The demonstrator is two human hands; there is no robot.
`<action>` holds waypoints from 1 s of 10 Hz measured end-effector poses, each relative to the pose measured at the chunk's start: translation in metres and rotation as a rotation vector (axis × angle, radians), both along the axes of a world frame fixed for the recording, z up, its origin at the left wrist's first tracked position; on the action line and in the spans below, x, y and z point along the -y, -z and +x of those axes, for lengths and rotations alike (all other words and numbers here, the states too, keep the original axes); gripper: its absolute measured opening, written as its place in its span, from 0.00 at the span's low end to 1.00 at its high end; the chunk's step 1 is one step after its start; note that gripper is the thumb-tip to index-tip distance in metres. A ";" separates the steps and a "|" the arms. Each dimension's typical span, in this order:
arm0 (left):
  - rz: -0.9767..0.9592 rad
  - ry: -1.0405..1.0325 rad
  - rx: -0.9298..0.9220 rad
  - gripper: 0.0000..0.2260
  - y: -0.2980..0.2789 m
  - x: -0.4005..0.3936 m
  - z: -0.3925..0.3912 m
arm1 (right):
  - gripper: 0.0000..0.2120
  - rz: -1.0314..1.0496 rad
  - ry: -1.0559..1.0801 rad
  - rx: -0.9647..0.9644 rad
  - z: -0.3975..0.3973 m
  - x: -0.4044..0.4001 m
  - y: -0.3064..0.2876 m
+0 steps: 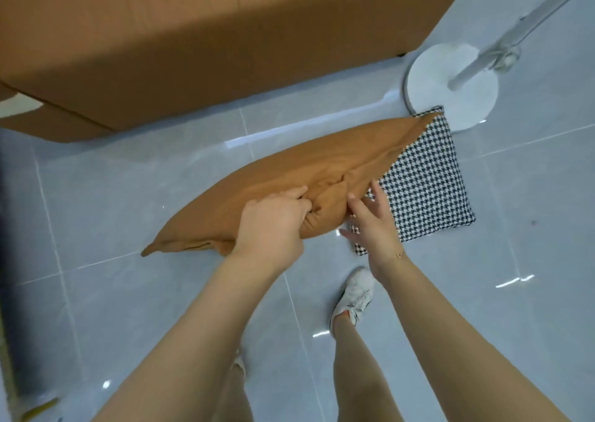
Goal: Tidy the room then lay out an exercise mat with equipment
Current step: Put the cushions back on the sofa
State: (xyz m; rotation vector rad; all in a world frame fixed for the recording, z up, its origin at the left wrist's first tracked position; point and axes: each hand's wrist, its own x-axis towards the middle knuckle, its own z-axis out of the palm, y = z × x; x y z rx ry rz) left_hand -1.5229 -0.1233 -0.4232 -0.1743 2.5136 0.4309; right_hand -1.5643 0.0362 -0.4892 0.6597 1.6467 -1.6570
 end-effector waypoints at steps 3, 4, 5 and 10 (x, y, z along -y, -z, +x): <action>-0.158 -0.007 0.184 0.12 0.112 -0.056 -0.070 | 0.11 0.222 -0.249 0.125 -0.082 -0.046 0.054; -0.178 0.011 0.280 0.13 0.157 -0.051 -0.084 | 0.12 0.255 -0.255 0.197 -0.088 -0.055 0.084; -0.189 0.015 0.388 0.14 0.213 -0.054 -0.098 | 0.14 0.311 -0.220 0.261 -0.087 -0.067 0.130; 0.050 -0.151 0.422 0.12 0.430 -0.128 -0.011 | 0.62 0.493 0.490 0.820 0.010 -0.153 0.482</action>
